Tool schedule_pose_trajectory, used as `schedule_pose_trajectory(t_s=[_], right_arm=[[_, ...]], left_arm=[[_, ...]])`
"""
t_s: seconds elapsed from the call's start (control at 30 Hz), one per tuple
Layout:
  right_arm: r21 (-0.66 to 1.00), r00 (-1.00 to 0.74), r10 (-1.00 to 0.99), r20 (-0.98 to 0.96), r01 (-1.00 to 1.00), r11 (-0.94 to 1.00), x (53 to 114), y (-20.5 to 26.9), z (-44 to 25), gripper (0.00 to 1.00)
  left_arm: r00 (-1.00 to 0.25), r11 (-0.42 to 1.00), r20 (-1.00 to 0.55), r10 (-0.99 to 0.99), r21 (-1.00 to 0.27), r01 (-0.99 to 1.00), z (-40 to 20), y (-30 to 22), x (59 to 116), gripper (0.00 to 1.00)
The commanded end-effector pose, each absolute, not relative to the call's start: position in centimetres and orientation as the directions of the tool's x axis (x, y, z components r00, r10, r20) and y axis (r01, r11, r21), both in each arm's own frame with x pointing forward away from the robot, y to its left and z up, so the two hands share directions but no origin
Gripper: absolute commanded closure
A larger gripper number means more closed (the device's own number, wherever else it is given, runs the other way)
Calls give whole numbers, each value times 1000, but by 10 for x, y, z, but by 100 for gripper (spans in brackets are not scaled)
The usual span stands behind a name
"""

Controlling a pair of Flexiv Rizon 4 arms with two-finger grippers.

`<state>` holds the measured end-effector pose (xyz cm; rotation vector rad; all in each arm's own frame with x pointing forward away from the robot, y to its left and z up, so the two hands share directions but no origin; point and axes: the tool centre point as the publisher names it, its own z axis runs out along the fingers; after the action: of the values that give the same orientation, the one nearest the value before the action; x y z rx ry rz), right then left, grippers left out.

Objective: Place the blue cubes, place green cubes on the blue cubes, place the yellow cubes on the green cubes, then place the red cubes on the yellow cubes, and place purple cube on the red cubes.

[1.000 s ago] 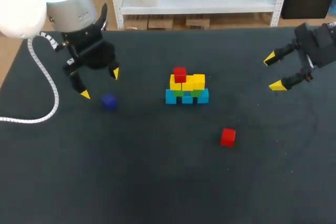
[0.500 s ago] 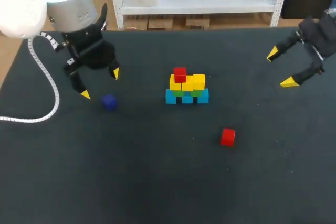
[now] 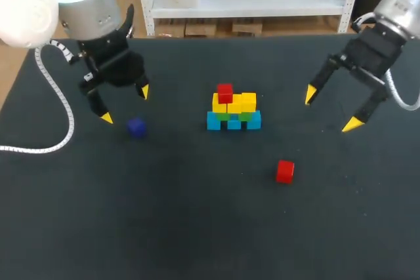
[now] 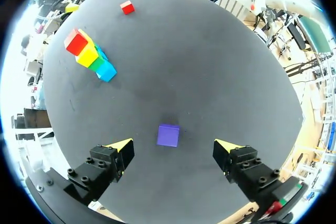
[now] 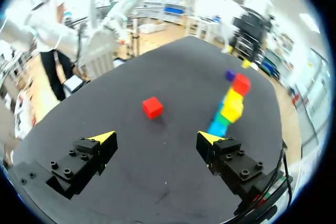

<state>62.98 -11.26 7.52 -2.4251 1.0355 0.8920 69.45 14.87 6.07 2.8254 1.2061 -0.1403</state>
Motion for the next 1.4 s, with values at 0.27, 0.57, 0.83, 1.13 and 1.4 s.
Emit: schedule_pose_trajectory(t_s=[0.27, 0.57, 0.83, 1.13, 1.4], right_arm=[[-86, 704, -257, -662, -412, -907, 624, -108, 62, 0], [-103, 705, -247, -664, -414, -904, 620, -109, 60, 0], [-101, 699, -250, -670, -420, -902, 617, -108, 57, 0], [-116, 697, -273, -663, -455, -883, 618, -103, 57, 0], [-125, 695, -269, -667, -460, -879, 598, -91, 52, 0]], left_arm=[[642, -650, -241, 728, 53, 758, 62, 144, 700, 0], [602, -611, -326, 729, 86, 787, 58, 160, 715, 0], [585, -592, -352, 731, 100, 800, 60, 178, 716, 0], [562, -571, -349, 750, 88, 816, 59, 188, 714, 0], [564, -568, -350, 748, 101, 817, 59, 188, 714, 0]])
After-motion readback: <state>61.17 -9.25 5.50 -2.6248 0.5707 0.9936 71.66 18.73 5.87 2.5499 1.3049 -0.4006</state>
